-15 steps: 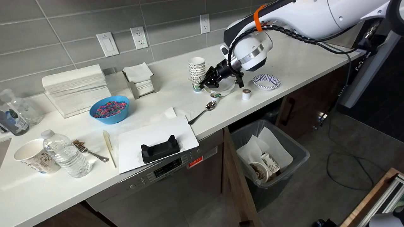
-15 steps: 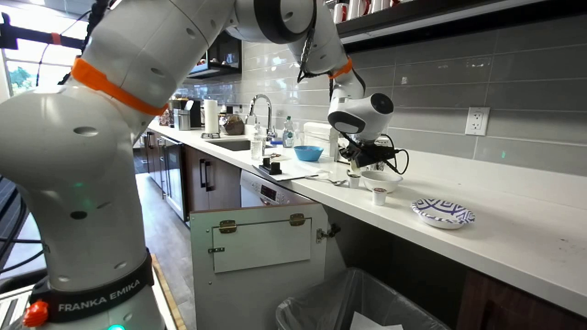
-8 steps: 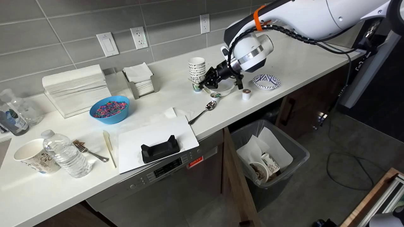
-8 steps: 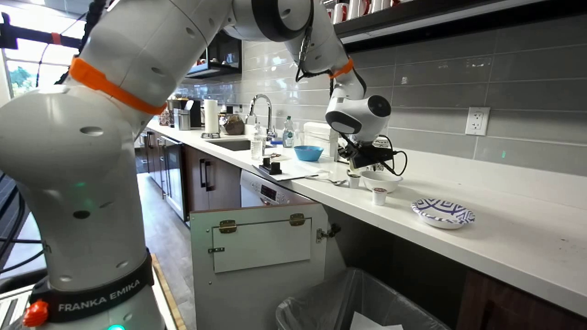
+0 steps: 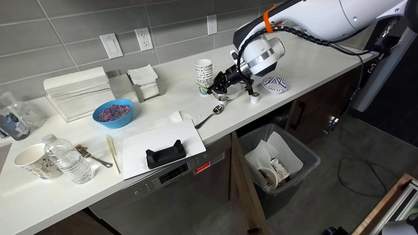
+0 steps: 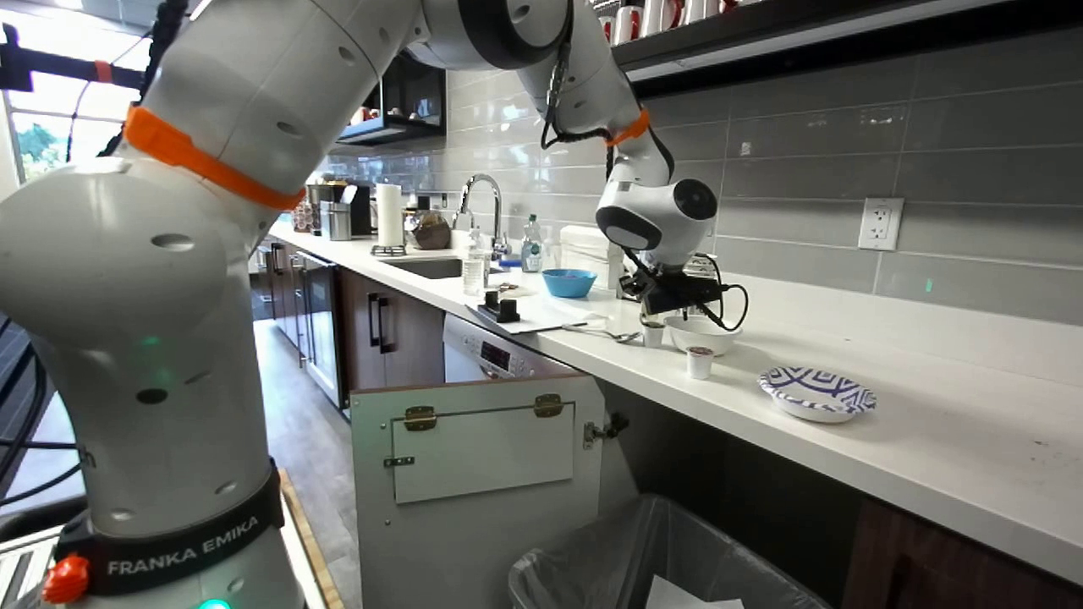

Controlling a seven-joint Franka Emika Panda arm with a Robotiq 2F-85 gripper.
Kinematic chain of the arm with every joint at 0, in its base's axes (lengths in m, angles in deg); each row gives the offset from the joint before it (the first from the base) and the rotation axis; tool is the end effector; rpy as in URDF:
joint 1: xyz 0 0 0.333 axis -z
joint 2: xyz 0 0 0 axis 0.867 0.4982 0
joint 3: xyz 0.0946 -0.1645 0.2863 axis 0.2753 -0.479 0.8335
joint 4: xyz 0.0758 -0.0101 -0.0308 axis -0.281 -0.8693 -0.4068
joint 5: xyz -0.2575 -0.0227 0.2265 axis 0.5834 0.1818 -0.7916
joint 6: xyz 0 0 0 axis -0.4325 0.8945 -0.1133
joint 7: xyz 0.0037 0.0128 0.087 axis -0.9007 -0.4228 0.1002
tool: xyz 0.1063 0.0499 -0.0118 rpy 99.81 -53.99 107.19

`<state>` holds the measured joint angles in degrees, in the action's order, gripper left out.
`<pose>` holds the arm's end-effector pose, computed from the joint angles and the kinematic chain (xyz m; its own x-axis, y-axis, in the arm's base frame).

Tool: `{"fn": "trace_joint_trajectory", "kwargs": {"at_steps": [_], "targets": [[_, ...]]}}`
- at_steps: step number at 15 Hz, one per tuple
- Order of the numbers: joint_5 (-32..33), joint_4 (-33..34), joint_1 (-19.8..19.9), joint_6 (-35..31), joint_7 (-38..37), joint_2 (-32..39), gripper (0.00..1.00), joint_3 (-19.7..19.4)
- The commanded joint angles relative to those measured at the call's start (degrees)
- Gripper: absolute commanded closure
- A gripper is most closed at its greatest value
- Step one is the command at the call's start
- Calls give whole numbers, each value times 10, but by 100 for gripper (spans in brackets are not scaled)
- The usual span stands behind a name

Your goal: Use the white spoon to collect some coffee beans from the coffee pod on the left then place them inside the white bowl.

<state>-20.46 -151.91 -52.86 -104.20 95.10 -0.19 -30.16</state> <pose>0.6741 0.0658 0.3367 0.1301 0.6170 0.7761 0.8534 -0.4682 0.2291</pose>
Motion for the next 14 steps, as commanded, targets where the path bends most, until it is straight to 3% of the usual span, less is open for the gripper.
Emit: {"fn": "trace_joint_trajectory", "kwargs": {"at_steps": [1, 14], "targets": [[-30, -31, 8, -19, 31, -22, 96, 8], [-85, -24, 24, 1, 98, -12, 96, 13]]}}
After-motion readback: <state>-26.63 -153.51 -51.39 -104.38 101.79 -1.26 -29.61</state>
